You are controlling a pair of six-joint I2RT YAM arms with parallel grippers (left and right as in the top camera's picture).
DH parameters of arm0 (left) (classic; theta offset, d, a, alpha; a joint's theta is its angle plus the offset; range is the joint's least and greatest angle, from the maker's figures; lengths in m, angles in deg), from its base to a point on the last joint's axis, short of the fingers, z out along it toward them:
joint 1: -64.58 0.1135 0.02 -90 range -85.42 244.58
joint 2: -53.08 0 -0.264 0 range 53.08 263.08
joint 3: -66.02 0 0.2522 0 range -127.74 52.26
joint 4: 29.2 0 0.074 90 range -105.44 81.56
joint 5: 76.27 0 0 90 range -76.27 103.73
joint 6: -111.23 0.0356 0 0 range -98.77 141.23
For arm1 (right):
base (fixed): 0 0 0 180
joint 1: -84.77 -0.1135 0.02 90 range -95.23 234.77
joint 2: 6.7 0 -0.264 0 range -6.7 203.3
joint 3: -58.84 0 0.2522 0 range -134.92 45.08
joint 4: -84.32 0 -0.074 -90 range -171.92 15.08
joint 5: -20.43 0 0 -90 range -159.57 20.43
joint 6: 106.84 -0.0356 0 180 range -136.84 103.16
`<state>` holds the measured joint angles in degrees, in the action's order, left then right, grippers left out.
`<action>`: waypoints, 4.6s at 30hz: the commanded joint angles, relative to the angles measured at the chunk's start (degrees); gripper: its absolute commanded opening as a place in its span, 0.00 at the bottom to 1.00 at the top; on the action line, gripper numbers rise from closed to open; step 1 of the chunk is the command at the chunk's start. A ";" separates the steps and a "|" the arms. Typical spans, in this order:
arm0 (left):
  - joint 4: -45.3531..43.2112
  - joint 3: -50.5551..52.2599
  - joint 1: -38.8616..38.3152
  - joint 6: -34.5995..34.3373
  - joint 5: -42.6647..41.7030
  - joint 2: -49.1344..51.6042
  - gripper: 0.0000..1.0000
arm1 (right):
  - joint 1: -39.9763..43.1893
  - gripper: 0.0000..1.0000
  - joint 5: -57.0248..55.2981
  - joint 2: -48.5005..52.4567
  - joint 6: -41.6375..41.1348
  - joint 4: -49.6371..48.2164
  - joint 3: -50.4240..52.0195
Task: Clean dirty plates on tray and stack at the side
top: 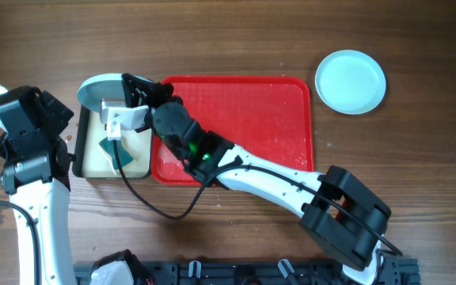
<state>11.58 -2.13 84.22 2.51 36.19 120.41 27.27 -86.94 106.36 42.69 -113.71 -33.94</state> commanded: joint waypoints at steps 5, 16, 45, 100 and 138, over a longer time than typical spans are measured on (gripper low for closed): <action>0.04 -0.70 0.31 -0.35 0.11 -0.15 1.00 | -0.07 0.04 1.09 0.44 -4.48 -0.33 -0.96; 0.02 -0.70 0.31 -0.35 0.11 -0.15 1.00 | 3.50 0.04 2.03 0.44 -44.63 10.23 -0.96; 0.04 -0.70 0.31 -0.35 0.11 -0.15 1.00 | 39.85 0.04 33.11 -10.60 -79.25 45.94 -0.96; 0.04 -0.70 0.31 -0.35 0.11 -0.15 1.00 | 59.28 0.86 30.77 -3.52 -58.03 59.95 2.64; 0.04 -0.70 0.31 -0.35 0.13 -0.15 1.00 | 46.95 1.00 30.27 -3.02 -58.21 62.20 2.64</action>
<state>11.58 -2.13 84.22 2.51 36.19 120.41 74.13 -56.12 102.10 -16.09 -51.24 -31.38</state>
